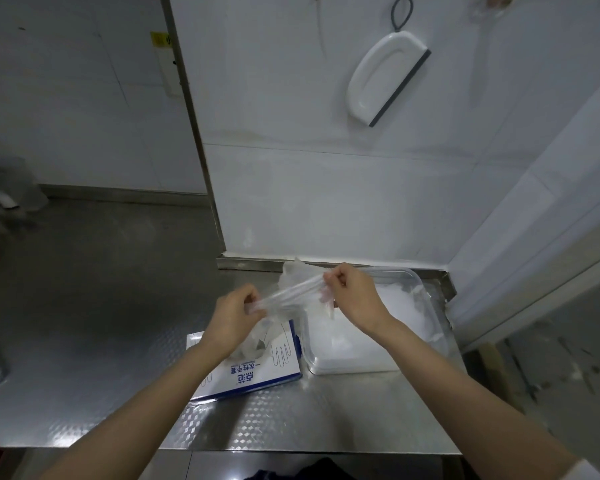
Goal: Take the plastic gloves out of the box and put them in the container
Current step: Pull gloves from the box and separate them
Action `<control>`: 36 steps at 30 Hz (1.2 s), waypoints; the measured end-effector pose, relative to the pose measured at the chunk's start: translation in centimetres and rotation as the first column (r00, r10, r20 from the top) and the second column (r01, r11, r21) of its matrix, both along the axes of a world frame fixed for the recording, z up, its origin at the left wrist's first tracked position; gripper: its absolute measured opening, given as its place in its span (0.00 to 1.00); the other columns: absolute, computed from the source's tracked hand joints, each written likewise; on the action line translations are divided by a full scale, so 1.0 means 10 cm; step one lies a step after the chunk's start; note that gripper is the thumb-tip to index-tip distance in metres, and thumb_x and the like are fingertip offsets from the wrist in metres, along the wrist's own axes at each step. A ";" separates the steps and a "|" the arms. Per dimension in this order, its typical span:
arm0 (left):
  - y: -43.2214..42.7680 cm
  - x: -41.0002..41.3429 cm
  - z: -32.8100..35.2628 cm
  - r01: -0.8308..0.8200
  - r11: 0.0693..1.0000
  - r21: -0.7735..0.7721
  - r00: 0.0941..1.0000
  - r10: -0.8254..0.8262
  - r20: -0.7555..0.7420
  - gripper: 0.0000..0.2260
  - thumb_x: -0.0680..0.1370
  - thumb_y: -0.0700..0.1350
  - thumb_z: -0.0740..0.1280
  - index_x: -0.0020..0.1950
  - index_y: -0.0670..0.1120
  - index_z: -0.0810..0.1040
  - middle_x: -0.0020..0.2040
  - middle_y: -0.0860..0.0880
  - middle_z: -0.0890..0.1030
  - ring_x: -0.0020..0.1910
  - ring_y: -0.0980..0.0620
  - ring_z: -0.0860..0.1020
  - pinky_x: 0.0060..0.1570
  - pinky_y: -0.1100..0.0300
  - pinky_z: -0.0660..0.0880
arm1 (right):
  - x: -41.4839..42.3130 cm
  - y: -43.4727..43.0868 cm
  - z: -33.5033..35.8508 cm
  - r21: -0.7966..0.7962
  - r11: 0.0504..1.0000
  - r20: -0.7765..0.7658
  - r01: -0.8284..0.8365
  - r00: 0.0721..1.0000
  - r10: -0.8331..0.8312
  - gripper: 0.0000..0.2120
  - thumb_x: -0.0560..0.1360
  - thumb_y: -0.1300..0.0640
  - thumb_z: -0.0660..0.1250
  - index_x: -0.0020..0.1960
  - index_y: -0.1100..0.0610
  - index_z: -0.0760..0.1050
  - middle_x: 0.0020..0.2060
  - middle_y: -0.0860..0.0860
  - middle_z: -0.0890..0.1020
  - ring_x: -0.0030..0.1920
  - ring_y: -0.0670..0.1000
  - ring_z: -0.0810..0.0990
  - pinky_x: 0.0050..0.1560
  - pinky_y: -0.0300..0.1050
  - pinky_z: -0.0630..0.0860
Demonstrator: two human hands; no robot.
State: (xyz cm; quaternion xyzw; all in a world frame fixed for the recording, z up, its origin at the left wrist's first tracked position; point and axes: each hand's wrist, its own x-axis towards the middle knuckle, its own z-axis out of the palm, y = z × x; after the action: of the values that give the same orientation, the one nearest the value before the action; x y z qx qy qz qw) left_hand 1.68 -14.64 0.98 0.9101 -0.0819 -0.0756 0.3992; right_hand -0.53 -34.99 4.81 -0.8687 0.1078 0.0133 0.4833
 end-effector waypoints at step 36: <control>-0.10 0.02 -0.06 0.187 0.982 -0.032 0.960 -0.176 0.219 0.10 0.72 0.38 0.72 0.37 0.49 0.74 0.36 0.55 0.77 0.36 0.58 0.75 0.38 0.60 0.73 | -0.03 0.03 0.00 0.425 0.905 -0.056 -0.001 0.998 0.027 0.11 0.69 0.67 0.73 0.43 0.57 0.72 0.34 0.52 0.77 0.30 0.44 0.77 0.34 0.34 0.77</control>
State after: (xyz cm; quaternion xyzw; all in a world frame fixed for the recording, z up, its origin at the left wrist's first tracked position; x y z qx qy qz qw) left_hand 1.87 -15.67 0.42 0.8907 -0.2096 -0.0110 0.4032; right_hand -0.80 -34.66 4.82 -0.7427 0.1108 0.0661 0.6571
